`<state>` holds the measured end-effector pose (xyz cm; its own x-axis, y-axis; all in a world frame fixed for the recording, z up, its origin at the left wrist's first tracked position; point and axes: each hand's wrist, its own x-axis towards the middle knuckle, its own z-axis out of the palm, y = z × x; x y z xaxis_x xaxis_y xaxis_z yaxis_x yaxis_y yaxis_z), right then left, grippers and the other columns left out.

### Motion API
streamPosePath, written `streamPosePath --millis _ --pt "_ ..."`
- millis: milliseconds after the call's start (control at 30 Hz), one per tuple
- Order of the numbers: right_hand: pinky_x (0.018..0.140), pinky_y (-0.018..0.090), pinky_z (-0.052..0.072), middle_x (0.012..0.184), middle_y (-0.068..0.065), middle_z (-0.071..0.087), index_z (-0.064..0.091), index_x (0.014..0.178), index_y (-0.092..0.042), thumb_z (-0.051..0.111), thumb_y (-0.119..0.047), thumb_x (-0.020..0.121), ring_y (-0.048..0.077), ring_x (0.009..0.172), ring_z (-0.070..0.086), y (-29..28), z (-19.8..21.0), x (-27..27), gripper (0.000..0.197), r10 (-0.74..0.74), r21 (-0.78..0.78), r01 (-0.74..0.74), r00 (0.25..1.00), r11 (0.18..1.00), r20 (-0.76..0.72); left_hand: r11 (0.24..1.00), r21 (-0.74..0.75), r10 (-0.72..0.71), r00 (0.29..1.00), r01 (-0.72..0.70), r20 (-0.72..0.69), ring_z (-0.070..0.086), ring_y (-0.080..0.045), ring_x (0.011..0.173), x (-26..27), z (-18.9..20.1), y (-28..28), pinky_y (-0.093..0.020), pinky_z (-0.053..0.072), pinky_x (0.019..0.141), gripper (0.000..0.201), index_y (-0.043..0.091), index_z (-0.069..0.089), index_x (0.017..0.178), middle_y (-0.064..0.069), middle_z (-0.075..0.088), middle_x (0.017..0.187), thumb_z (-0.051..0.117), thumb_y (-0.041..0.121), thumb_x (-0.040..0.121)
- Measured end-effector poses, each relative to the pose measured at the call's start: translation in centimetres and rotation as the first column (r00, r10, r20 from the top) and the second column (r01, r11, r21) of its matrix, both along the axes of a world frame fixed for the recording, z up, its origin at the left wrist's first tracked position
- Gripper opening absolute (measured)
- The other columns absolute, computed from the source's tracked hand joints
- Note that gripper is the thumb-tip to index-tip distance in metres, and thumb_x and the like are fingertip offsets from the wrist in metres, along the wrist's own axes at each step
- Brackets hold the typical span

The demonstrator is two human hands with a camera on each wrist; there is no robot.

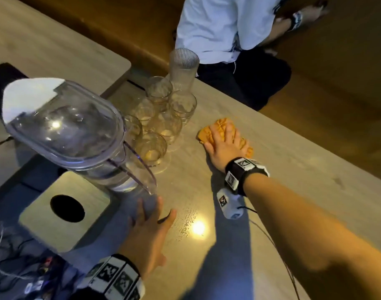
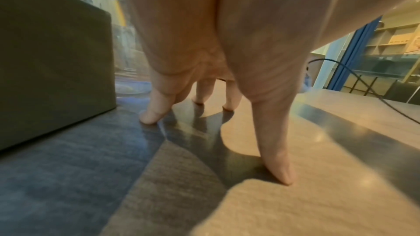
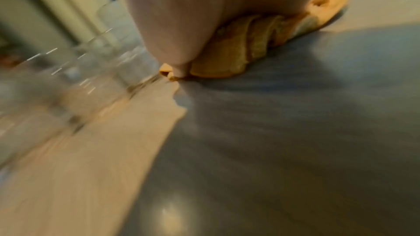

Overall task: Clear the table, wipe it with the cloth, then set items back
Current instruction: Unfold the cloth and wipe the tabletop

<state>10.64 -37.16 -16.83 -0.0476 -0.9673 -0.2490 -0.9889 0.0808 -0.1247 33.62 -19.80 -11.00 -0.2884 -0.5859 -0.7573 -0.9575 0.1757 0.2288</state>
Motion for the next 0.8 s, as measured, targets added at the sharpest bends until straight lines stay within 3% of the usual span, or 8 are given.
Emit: streamPosePath --millis 100,167,267,333,400,533,700,800 --pt "0.113 0.065 0.012 0.164 -0.001 0.003 0.013 0.149 -0.051 0.013 -0.075 0.09 0.034 0.148 0.008 2.9 -0.1 -3.9 0.064 0.553 -0.042 -0.551 0.831 0.833 0.063 0.999 0.045 -0.007 1.0 0.006 0.024 -0.028 -0.044 0.141 -0.2 -0.1 -0.6 -0.059 0.005 0.118 0.098 0.038 -0.007 0.153 -0.005 -0.035 0.155 0.067 0.031 0.089" --pt "0.113 0.064 0.014 0.164 -0.001 0.008 0.014 0.149 -0.051 0.016 -0.077 0.089 0.033 0.148 0.012 0.3 -0.1 -7.8 0.065 0.675 -0.004 -0.677 0.734 0.736 0.074 0.998 0.046 -0.047 0.998 0.045 0.046 -0.027 -0.046 0.141 -0.1 -0.4 -0.8 -0.06 0.006 0.118 0.099 0.038 -0.01 0.152 -0.007 -0.036 0.155 0.066 0.036 0.089" --pt "0.11 0.063 0.022 0.162 0.004 0.014 0.014 0.149 -0.049 0.011 -0.08 0.087 0.036 0.146 0.017 -5.0 0.1 -7.2 0.07 0.227 -0.081 -0.227 0.974 0.971 -0.012 0.997 -0.039 -0.059 0.998 0.06 0.038 -0.021 -0.043 0.144 0.1 -1.2 -0.2 -0.061 0.01 0.118 0.098 0.041 -0.01 0.152 -0.009 -0.03 0.158 0.064 0.04 0.088" --pt "0.111 0.066 0.014 0.163 0.002 0.001 0.013 0.149 -0.046 0.025 -0.07 0.093 0.037 0.147 0.008 -7.3 -0.1 -3.5 0.062 -0.126 -0.026 0.126 0.992 0.992 0.022 0.996 -0.069 -0.056 0.997 0.059 0.043 -0.019 -0.043 0.145 0.0 -1.7 0.1 -0.061 0.012 0.118 0.098 0.043 -0.011 0.151 -0.006 -0.032 0.157 0.064 0.042 0.087" --pt "0.111 0.067 0.01 0.163 0.001 -0.004 0.012 0.15 -0.046 0.032 -0.063 0.095 0.038 0.147 0.003 -6.9 -0.3 -2.2 0.062 -0.07 -0.004 0.07 0.998 0.998 -0.011 0.995 -0.042 -0.084 0.991 0.089 0.101 -0.02 -0.047 0.143 -0.2 -1.6 -0.1 -0.059 0.013 0.116 0.101 0.042 -0.014 0.15 -0.003 -0.042 0.148 0.065 0.045 0.086" --pt "0.112 0.061 0.02 0.162 0.005 0.014 0.012 0.148 -0.052 0.022 -0.081 0.086 0.035 0.146 0.016 -5.8 -0.1 -9.0 0.069 0.485 -0.045 -0.483 0.871 0.875 0.079 0.998 0.004 -0.065 0.995 0.065 0.078 -0.025 -0.046 0.142 -0.1 -1.2 -0.5 -0.058 0.009 0.118 0.1 0.043 -0.01 0.151 -0.001 -0.04 0.153 0.066 0.039 0.086" --pt "0.116 0.058 0.014 0.163 0.009 0.006 0.019 0.151 -0.039 0.033 -0.067 0.088 0.043 0.145 0.011 -13.4 -1.4 -5.5 0.07 -0.1 -0.047 0.103 0.994 0.994 0.05 0.989 0.129 -0.085 0.992 0.072 0.093 -0.03 -0.047 0.139 -0.2 -1.5 -1.5 -0.062 0.007 0.116 0.105 0.042 -0.009 0.152 -0.001 -0.04 0.153 0.071 0.039 0.084" --pt "0.112 0.066 0.01 0.164 0.003 -0.002 0.018 0.151 -0.04 0.037 -0.053 0.097 0.039 0.147 0.002 -13.4 -0.3 -2.2 0.058 -0.128 -0.045 0.13 0.991 0.991 0.045 0.991 0.107 -0.092 0.992 0.083 0.086 -0.028 -0.046 0.14 -0.3 -1.4 -1.3 -0.062 0.009 0.115 0.105 0.042 -0.011 0.151 -0.002 -0.04 0.153 0.07 0.043 0.084"
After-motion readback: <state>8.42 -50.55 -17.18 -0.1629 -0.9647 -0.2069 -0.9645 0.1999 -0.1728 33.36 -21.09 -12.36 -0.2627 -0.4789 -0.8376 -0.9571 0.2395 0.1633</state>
